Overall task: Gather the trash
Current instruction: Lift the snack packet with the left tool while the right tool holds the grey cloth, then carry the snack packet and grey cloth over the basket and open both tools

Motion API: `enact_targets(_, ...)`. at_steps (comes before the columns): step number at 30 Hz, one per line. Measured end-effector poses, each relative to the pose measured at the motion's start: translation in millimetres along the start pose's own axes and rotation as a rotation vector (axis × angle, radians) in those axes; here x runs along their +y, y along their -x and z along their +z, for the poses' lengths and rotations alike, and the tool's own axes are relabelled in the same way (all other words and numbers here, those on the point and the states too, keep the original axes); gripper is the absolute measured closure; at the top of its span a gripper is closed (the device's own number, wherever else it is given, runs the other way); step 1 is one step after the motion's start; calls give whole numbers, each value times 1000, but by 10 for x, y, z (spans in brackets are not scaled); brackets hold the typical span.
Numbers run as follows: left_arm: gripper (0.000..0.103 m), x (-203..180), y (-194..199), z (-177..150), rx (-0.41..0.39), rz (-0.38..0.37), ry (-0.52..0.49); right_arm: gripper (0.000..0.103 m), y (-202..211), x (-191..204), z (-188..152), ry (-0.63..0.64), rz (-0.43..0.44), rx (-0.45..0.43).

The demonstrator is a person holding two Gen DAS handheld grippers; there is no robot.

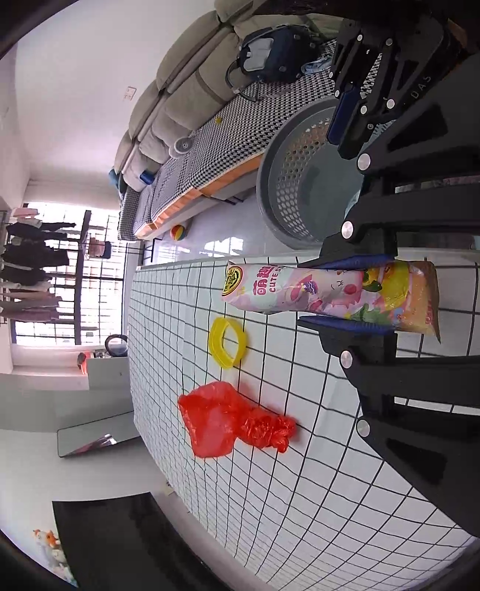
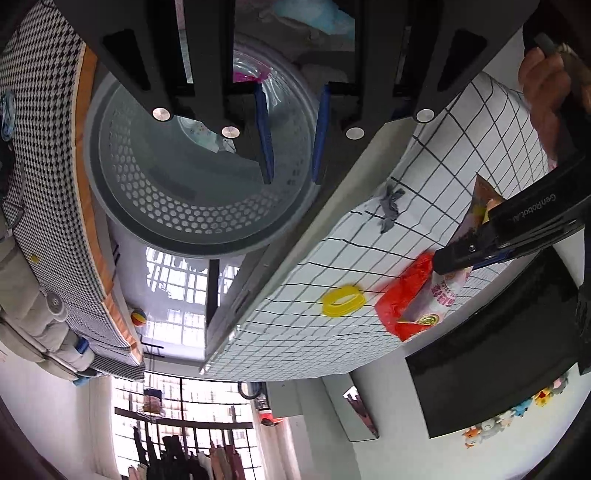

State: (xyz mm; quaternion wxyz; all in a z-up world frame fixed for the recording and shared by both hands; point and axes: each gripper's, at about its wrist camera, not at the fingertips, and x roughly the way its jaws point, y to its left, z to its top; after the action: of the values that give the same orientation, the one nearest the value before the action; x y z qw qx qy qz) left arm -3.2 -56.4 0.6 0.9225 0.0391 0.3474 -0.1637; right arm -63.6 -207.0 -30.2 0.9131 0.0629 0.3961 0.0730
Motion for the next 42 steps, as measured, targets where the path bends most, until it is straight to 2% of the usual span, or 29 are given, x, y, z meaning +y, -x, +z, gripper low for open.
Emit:
enact_targets(6,79,469,69,-121,11,132,61,82,-344,483,154,138,114,18)
enact_targets(9,79,706,98,-192,16,192,100,82,-546,717,241,216,140,36)
enact_targets(16,79,1017,85,-287,28,231,165,82,-1075,928,340,309,138,137)
enact_targets(19,79,1054,44,-300,33,223,176,82,-1180,924,324,307,134,166)
enact_targets(23,79,1041,1,-317,37,204,179,83,-1186,925,296,305,121,163)
enact_targets(24,79,1031,-13,-320,39,198,178,88,-1177,924,292,302,119,161)
enact_targets(26,79,1001,-41,-323,45,188,173,89,-1176,919,296,292,129,163)
enact_targets(32,79,802,-83,-303,54,159,141,89,-965,808,311,230,146,122)
enact_targets(36,79,522,-117,-225,55,109,96,89,-679,563,329,167,124,74)
enact_targets(42,79,-117,-235,-52,49,4,2,89,-257,-96,232,44,-7,24)
